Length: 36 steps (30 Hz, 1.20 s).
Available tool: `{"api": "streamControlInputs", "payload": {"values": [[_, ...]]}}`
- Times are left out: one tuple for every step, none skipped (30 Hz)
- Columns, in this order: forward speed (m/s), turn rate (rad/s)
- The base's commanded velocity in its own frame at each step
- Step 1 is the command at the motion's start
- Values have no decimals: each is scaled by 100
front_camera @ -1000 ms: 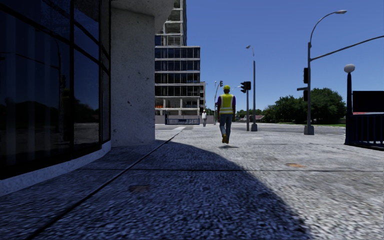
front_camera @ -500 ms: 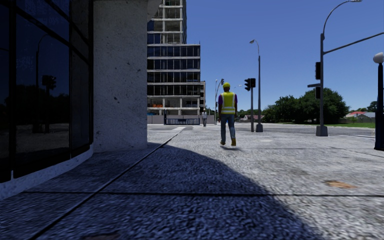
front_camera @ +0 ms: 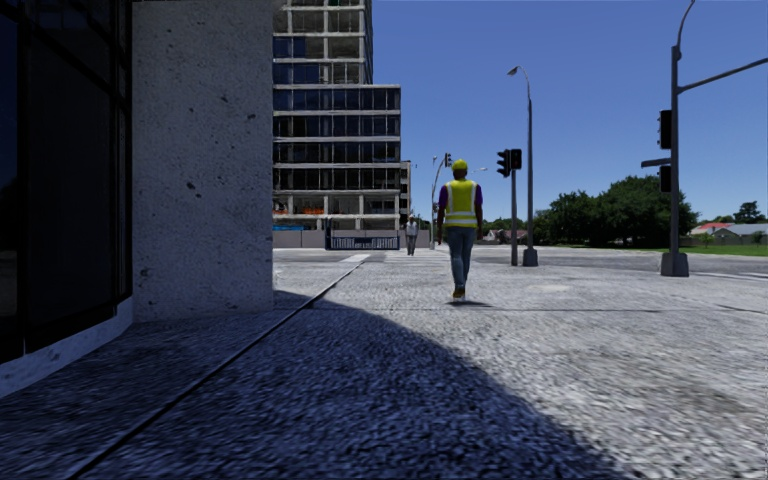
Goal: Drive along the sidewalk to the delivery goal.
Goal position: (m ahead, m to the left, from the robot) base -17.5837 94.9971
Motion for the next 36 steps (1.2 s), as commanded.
{"api": "streamControlInputs", "payload": {"values": [[200, 0], [200, 0], [200, 0], [200, 0], [200, 0], [200, 0], [200, 0], [200, 0], [200, 0], [200, 0], [200, 0], [200, 0], [200, 0], [200, 0], [200, 0], [200, 0], [200, 0], [200, 0], [200, 0], [200, 0], [200, 0], [200, 0], [200, 0], [200, 0], [200, 0], [200, 0], [200, 0], [200, 0], [200, 0], [200, 0], [200, 0], [200, 4], [200, 4], [200, 12], [200, 18], [200, 31]]}}
